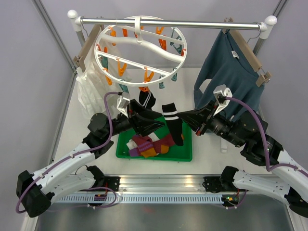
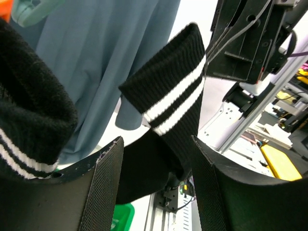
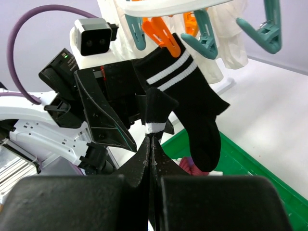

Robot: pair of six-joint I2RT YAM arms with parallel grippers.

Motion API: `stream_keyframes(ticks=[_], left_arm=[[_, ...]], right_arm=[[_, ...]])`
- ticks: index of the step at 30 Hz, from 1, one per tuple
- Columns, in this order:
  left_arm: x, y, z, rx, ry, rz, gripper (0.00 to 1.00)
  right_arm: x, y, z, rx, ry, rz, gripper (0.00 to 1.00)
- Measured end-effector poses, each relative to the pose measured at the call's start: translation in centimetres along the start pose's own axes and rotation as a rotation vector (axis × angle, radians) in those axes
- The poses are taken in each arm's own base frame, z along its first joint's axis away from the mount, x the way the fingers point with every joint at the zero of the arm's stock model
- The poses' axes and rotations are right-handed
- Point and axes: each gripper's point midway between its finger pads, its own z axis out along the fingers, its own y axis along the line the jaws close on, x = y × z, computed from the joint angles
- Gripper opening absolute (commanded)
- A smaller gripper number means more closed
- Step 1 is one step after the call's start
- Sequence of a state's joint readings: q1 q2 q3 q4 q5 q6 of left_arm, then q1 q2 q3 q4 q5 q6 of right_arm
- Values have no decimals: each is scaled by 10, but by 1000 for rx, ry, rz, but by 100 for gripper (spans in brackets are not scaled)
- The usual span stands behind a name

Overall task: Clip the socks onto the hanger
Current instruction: Open the clamp at the hanger.

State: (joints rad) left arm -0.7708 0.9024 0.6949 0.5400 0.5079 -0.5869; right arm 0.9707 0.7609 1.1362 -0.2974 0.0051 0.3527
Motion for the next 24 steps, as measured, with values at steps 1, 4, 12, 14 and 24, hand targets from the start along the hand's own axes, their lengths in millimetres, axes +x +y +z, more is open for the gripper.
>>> stream_keyframes(ticks=[1,4,12,14,24], left_arm=[[-1,-1,1,6,-3,-3,63],[-1,-4,4,29,-7,-14,63],[-11,-12,11,73,-39,-29,63],[-14,-15,12,83,-51,-28,62],[-21,-24,14,115,-74,-35,36]], right_arm=[[0,1,0,-6,2,1,0],[1,3,2,-18,6,3,0],[1,9,5,-48,14,11,0],[1,10,6,-52,15,13,0],[-1,12,6,-59,9,18,0]])
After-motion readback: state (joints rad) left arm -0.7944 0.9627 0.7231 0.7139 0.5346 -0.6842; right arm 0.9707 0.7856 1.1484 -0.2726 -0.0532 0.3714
